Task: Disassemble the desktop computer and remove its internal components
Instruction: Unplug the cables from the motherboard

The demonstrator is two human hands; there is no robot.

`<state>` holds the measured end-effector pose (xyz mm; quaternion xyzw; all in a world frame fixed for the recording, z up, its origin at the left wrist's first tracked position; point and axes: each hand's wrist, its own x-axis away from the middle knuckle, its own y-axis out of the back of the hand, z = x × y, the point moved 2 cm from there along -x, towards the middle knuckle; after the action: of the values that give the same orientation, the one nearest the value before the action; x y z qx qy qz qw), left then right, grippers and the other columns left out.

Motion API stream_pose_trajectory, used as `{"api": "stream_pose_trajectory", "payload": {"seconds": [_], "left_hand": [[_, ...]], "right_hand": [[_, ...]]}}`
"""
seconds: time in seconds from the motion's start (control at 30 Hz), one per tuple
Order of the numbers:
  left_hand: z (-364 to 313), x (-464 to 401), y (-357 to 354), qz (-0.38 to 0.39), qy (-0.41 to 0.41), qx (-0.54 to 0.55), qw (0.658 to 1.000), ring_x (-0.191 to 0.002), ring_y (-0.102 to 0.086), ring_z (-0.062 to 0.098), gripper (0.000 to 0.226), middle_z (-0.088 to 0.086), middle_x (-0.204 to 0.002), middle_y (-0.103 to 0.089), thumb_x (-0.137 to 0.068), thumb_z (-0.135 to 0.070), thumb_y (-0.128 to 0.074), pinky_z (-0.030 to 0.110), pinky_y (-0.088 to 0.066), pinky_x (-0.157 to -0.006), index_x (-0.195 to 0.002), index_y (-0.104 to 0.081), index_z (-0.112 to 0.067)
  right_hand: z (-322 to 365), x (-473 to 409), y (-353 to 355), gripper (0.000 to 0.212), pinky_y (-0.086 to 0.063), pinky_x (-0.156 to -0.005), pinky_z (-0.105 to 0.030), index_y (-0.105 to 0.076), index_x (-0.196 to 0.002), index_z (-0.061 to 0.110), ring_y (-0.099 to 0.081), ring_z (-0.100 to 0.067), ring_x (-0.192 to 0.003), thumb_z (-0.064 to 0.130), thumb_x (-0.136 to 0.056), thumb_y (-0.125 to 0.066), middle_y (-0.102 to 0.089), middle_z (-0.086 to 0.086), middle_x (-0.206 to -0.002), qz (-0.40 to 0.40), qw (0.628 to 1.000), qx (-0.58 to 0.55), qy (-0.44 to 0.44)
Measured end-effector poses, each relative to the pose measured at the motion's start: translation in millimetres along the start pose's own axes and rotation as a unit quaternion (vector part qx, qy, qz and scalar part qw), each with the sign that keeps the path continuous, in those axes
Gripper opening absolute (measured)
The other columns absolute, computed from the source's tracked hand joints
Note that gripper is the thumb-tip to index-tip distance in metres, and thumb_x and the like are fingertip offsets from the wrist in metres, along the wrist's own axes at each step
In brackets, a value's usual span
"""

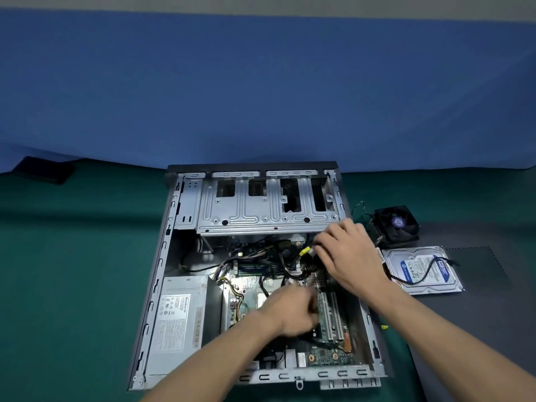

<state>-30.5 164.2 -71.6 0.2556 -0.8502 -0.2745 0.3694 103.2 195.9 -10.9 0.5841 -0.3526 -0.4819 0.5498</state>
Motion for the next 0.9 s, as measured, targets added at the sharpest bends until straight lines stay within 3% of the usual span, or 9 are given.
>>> {"api": "stream_pose_trajectory", "payload": {"seconds": [0.1,0.23,0.3,0.43,0.53,0.63,0.73,0.8,0.9], "left_hand": [[-14,-7,-20,0.115,-0.073,-0.174,0.975,-0.084,-0.058,0.022,0.013,0.005,-0.085,-0.063,-0.086,-0.021,-0.058,0.034,-0.05,-0.082,-0.093,-0.062,-0.011],[-31,-16,-31,0.159,-0.144,-0.325,0.921,-0.081,-0.046,0.017,0.02,-0.002,-0.071,-0.051,-0.09,-0.03,-0.058,0.033,-0.042,-0.081,-0.078,-0.054,-0.015],[-35,-20,-33,0.152,-0.156,-0.344,0.913,-0.081,-0.045,0.016,0.018,-0.003,-0.072,-0.051,-0.091,-0.028,-0.059,0.032,-0.042,-0.085,-0.081,-0.057,-0.014],[-28,-19,-18,0.012,-0.103,-0.166,0.981,-0.093,-0.06,0.024,0.017,0.007,-0.098,-0.065,-0.092,-0.023,-0.053,0.034,-0.049,-0.084,-0.099,-0.062,-0.01],[-16,-7,5,-0.133,-0.081,-0.016,0.988,-0.088,-0.06,0.026,0.016,0.008,-0.098,-0.065,-0.095,-0.028,-0.047,0.034,-0.048,-0.078,-0.099,-0.056,-0.014],[-7,7,25,-0.232,-0.069,0.138,0.96,-0.061,-0.05,0.01,0.009,-0.006,-0.07,-0.057,-0.095,-0.028,-0.048,0.026,-0.038,-0.057,-0.09,-0.051,-0.021],[-9,15,37,-0.298,-0.064,0.233,0.923,-0.053,-0.044,0.002,0.017,-0.01,-0.06,-0.051,-0.096,-0.022,-0.048,0.019,-0.034,-0.051,-0.08,-0.046,-0.028],[-12,15,44,-0.348,-0.043,0.304,0.886,-0.05,-0.046,0.004,0.018,-0.005,-0.06,-0.055,-0.097,-0.018,-0.046,0.026,-0.04,-0.051,-0.08,-0.047,-0.026],[-15,8,55,-0.385,0.01,0.466,0.797,-0.039,-0.045,0.018,0.017,0.001,-0.061,-0.058,-0.098,-0.014,-0.043,0.039,-0.042,-0.044,-0.082,-0.048,-0.013]], "right_hand": [[-6,5,-4,0.009,-0.04,-0.066,-0.038,-0.071,-0.083,0.012,-0.053,-0.03,-0.075,0.018,-0.078,-0.075,-0.061,-0.004,-0.076,-0.019,0.996,-0.045,-0.071],[-5,3,-7,0.007,-0.033,-0.07,-0.036,-0.069,-0.083,0.013,-0.051,-0.027,-0.078,0.02,-0.083,-0.069,-0.063,-0.001,-0.078,-0.019,0.997,-0.035,-0.065],[-6,3,-7,0.009,-0.029,-0.072,-0.035,-0.067,-0.084,0.012,-0.05,-0.026,-0.08,0.021,-0.085,-0.065,-0.064,-0.001,-0.081,-0.016,0.995,-0.056,-0.076],[-12,4,-8,0.013,-0.026,-0.073,-0.03,-0.064,-0.09,0.014,-0.045,-0.022,-0.086,0.023,-0.088,-0.055,-0.062,0.001,-0.087,-0.015,0.978,-0.162,-0.127],[-16,5,-8,0.026,-0.024,-0.07,-0.028,-0.063,-0.091,0.017,-0.041,-0.02,-0.087,0.034,-0.085,-0.044,-0.052,0.003,-0.086,-0.01,0.962,-0.221,-0.162],[-15,2,-5,0.029,-0.026,-0.064,-0.028,-0.059,-0.079,0.021,-0.041,-0.017,-0.078,0.041,-0.083,-0.038,-0.046,0.008,-0.073,-0.015,0.942,-0.272,-0.197],[-16,-9,-2,0.027,-0.035,-0.066,-0.027,-0.055,-0.067,0.028,-0.054,-0.014,-0.07,0.042,-0.086,-0.042,-0.058,0.005,-0.059,-0.002,0.899,-0.357,-0.253],[-20,-16,1,0.023,-0.042,-0.065,-0.032,-0.06,-0.068,0.028,-0.06,-0.011,-0.061,0.03,-0.089,-0.05,-0.063,0.008,-0.056,0.026,0.86,-0.424,-0.282],[-19,-16,5,0.019,-0.048,-0.063,-0.039,-0.064,-0.072,0.023,-0.06,-0.014,-0.056,0.021,-0.089,-0.056,-0.069,0.002,-0.062,0.094,0.824,-0.489,-0.272]]}}
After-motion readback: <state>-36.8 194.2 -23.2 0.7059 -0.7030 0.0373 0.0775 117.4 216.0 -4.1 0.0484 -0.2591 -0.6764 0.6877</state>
